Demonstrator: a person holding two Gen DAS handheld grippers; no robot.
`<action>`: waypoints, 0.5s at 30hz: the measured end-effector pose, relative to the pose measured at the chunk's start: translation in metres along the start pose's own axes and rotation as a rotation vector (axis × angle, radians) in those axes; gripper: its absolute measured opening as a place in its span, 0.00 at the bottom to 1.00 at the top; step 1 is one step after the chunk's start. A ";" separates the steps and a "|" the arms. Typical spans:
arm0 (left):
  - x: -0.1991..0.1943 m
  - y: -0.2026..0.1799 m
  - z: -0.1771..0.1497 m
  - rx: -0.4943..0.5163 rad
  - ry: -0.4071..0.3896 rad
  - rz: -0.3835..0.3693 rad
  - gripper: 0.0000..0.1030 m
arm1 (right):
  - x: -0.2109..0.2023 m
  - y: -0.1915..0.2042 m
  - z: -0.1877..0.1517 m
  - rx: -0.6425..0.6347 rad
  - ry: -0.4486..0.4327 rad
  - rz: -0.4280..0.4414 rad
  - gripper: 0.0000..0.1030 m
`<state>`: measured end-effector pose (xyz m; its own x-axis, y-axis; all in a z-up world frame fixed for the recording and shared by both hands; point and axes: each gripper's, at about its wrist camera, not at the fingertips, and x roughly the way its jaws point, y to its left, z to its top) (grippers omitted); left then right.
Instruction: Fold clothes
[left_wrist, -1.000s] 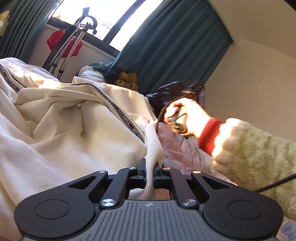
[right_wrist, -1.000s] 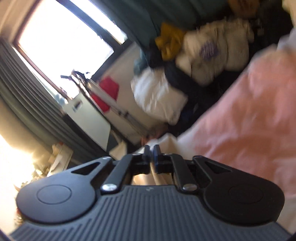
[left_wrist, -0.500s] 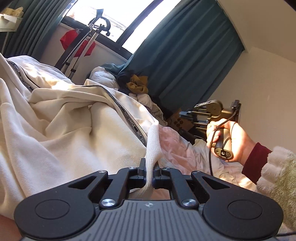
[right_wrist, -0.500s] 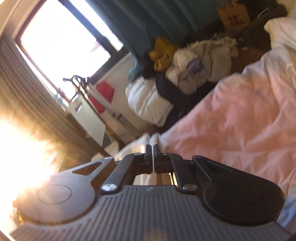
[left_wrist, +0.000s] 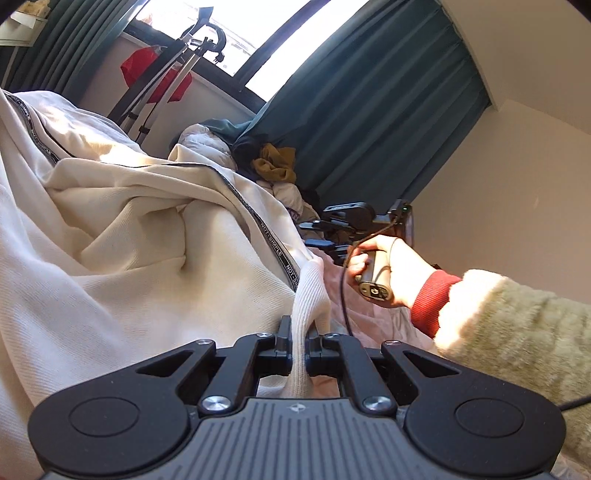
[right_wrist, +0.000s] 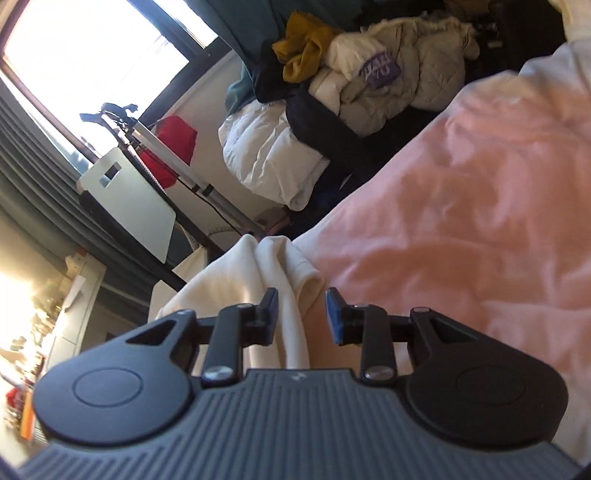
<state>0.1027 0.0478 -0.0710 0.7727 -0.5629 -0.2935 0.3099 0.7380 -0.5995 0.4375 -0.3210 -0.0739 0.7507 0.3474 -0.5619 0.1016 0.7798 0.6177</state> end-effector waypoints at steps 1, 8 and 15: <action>0.002 0.002 0.000 -0.002 0.002 -0.001 0.05 | 0.007 -0.001 0.002 -0.004 0.010 0.018 0.31; 0.010 0.014 0.004 -0.036 0.015 0.003 0.05 | 0.050 -0.003 0.012 -0.075 0.098 0.052 0.31; 0.019 0.015 0.000 -0.021 0.017 0.005 0.06 | 0.057 0.004 0.007 -0.118 0.134 0.205 0.20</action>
<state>0.1218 0.0485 -0.0857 0.7648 -0.5653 -0.3090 0.2937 0.7329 -0.6137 0.4849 -0.3018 -0.1000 0.6539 0.5640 -0.5043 -0.1263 0.7386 0.6622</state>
